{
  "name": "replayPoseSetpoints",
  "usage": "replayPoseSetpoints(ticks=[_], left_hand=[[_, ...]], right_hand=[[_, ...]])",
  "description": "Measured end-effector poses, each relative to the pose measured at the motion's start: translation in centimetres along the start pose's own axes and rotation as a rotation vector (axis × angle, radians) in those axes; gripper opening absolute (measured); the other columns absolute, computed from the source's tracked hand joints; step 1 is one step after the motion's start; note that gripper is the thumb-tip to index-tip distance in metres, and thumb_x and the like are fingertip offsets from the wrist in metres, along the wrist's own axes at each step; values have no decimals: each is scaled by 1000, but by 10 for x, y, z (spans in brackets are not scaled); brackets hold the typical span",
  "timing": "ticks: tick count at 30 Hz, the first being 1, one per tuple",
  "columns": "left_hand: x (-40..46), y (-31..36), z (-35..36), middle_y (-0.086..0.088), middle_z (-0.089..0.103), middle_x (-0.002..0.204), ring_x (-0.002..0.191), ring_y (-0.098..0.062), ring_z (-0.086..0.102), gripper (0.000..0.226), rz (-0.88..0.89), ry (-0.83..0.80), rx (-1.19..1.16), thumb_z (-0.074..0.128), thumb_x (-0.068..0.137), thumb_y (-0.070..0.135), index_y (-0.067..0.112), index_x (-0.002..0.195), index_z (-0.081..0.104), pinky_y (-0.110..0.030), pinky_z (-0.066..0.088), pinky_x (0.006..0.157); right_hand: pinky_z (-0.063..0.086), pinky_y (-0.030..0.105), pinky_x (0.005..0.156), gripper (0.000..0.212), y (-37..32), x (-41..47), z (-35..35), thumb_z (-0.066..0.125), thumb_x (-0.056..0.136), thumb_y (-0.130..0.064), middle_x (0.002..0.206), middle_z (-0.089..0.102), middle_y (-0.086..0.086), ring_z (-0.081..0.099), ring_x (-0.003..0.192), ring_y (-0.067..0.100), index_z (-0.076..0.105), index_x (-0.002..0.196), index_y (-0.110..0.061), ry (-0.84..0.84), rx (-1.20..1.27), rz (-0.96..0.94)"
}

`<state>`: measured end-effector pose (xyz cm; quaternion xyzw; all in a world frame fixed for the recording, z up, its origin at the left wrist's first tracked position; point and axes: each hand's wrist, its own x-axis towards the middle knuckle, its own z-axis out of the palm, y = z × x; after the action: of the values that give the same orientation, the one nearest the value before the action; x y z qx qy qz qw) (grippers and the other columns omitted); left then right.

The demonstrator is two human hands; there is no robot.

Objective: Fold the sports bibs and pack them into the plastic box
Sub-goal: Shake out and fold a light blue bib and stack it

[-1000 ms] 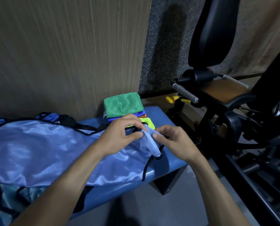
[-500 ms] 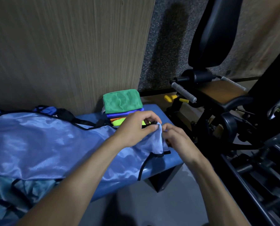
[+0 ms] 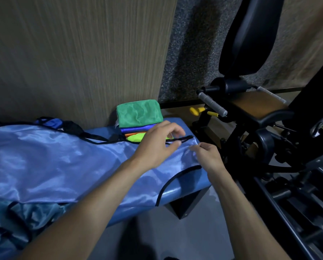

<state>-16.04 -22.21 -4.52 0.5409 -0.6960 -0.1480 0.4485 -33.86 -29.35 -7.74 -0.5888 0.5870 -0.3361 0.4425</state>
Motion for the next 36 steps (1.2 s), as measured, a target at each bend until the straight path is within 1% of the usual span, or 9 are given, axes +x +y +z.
replayPoseSetpoints(ticks=[4,6,9,12,16,20,26,33,36], left_hand=[[-36,3,-5,13,65,85,78,-7,61,15,2,-377,107,77,85,35,29,93,65,-29,52,70],[-61,-4,-6,18,59,96,88,-3,54,37,11,-485,320,75,79,57,34,101,58,-32,50,80],[-94,-18,-5,17,45,116,106,-10,42,66,104,-568,648,67,69,75,36,118,45,-32,42,88],[-111,-30,0,12,44,125,115,-17,44,65,111,-498,729,61,78,69,31,127,45,-35,43,94],[-112,-36,4,10,57,110,102,-19,54,30,99,-311,659,47,98,49,27,112,62,-37,50,83],[-109,-18,-1,15,61,101,95,-10,56,22,60,-211,443,44,104,42,31,104,63,-35,53,75],[-110,-10,5,14,64,110,106,-7,59,28,3,-361,282,46,101,50,32,115,63,-36,51,91],[-104,-45,-27,10,59,130,122,-20,52,37,44,-142,690,42,99,50,27,118,65,-44,48,98],[-114,-63,-39,0,38,161,149,-32,30,60,-63,-241,840,33,97,63,31,144,52,-56,31,118]], right_hand=[[37,35,60,30,16,24,9,59,89,-21,61,48,4,47,63,23,53,64,-5,59,-155,39],[40,33,61,30,19,27,13,58,91,-22,66,56,6,52,65,25,62,72,1,80,-177,31],[37,35,62,41,18,27,20,60,95,-30,61,49,4,48,63,25,47,61,-10,88,-244,-16],[34,36,59,52,18,26,28,66,93,-41,56,42,4,44,58,24,38,60,-14,102,-283,-46],[32,34,57,48,17,24,32,62,97,-31,56,39,2,42,59,26,35,60,-14,151,-257,-54],[41,38,67,33,5,19,27,55,101,-31,68,51,3,50,72,27,49,76,-10,186,-170,-113],[48,41,73,34,19,20,0,49,103,-33,81,63,12,61,84,36,62,85,-7,202,-301,-14],[35,35,58,49,26,18,0,61,97,-43,63,47,6,49,62,27,44,63,-11,136,-262,47],[36,36,59,45,26,18,2,62,97,-38,65,47,9,49,63,27,46,68,-9,156,-221,13]])
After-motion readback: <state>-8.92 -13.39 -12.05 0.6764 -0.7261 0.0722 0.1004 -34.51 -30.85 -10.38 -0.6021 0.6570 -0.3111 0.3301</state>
